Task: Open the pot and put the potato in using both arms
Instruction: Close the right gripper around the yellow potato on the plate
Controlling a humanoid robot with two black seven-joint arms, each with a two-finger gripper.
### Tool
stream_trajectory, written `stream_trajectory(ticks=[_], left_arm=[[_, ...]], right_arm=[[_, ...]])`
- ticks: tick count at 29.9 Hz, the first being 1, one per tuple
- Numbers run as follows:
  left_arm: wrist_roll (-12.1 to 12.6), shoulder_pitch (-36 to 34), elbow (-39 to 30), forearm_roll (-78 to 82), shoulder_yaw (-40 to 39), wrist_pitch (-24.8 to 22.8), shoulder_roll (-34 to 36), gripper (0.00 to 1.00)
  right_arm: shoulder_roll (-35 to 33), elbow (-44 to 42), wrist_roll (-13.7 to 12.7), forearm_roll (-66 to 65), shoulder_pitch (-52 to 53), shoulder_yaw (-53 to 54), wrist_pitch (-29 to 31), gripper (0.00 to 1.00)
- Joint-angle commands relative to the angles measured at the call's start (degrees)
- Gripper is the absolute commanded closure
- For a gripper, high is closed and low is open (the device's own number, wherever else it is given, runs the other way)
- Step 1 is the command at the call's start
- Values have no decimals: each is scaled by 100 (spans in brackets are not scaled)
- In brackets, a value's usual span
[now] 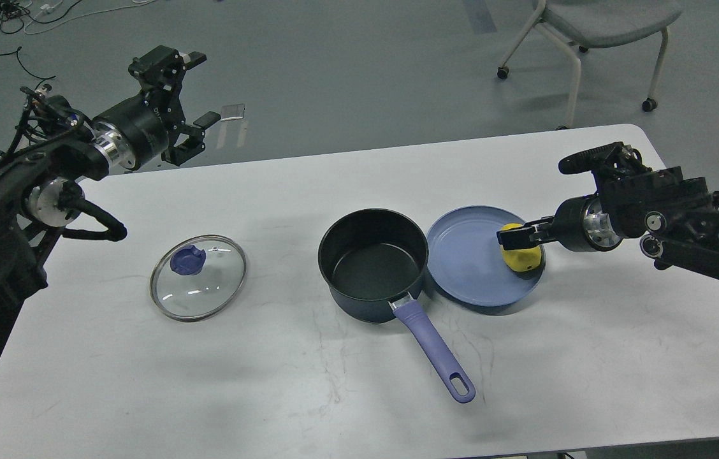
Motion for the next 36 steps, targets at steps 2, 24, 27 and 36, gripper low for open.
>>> stream_trajectory(ticks=[2, 24, 27, 36], left_arm=[[-3, 27, -2, 0, 7, 0, 0, 2], [-29, 88, -2, 0, 7, 0, 9, 2], [-38, 132, -2, 0, 7, 0, 0, 2], [-38, 141, -2, 0, 7, 0, -8, 2]], right_arm=[[1, 1, -9, 0, 97, -223, 4, 7], [53, -8, -9, 0, 98, -276, 4, 18], [124, -17, -9, 9, 106, -346, -5, 18], [133, -34, -9, 35, 98, -364, -75, 28]])
